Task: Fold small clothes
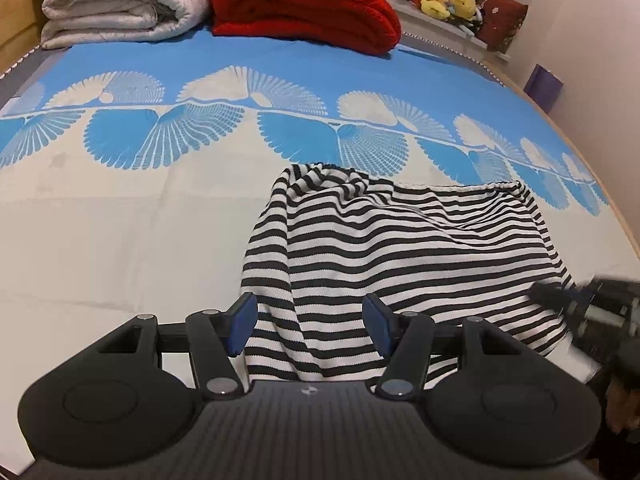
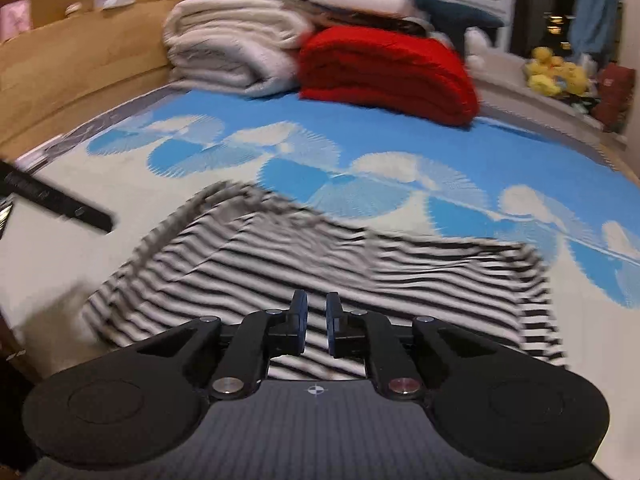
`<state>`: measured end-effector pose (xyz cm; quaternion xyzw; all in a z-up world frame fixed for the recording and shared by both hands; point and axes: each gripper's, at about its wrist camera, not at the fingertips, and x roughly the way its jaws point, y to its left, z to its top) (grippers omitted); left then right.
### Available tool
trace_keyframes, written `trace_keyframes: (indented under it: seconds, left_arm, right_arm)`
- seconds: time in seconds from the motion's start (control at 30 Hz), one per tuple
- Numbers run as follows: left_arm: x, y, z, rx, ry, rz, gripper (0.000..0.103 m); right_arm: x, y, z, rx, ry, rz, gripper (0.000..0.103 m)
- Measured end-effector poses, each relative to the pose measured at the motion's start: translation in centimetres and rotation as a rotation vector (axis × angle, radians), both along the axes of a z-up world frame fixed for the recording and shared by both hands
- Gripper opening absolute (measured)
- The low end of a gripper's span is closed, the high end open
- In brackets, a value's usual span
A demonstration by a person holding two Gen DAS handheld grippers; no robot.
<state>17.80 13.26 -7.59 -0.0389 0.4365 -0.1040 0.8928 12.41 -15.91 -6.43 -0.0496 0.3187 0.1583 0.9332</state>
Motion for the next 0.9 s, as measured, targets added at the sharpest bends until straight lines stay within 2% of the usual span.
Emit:
trace_keyframes:
  seconds: [0.07, 0.17, 0.4, 0.47, 0.6, 0.77, 0.9]
  left_arm:
    - [0.2, -0.1, -0.2, 0.005, 0.008, 0.002, 0.063]
    - [0.2, -0.3, -0.3, 0.008, 0.01, -0.002, 0.063]
    - [0.8, 0.6, -0.7, 0.001, 0.034, 0.025, 0.063]
    - [1.0, 0.9, -0.9, -0.001, 0.042, 0.033, 0.063]
    - [1.4, 1.6, -1.1, -0.012, 0.054, 0.053, 0.063]
    - [2.1, 2.1, -1.4, -0.023, 0.073, 0.074, 0.063]
    - [3.1, 2.1, -1.9, -0.022, 0.103, 0.085, 0.063]
  right_arm:
    - [-0.1, 2.1, -0.9, -0.008, 0.04, 0.106, 0.011]
    - [-1.0, 5.6, -2.0, -0.084, 0.008, 0.236, 0.011]
    - [-1.5, 10.9, -3.4, -0.11, 0.006, 0.393, 0.013]
    - [-1.5, 12.2, -3.7, -0.123, 0.001, 0.427, 0.022]
    - [-1.4, 14.9, -5.1, -0.153, 0.016, 0.497, 0.03]
    - [-1.3, 17.6, -7.6, -0.231, 0.0, 0.561, 0.05]
    - [-1.6, 19.3, -8.8, -0.313, -0.056, 0.615, 0.049]
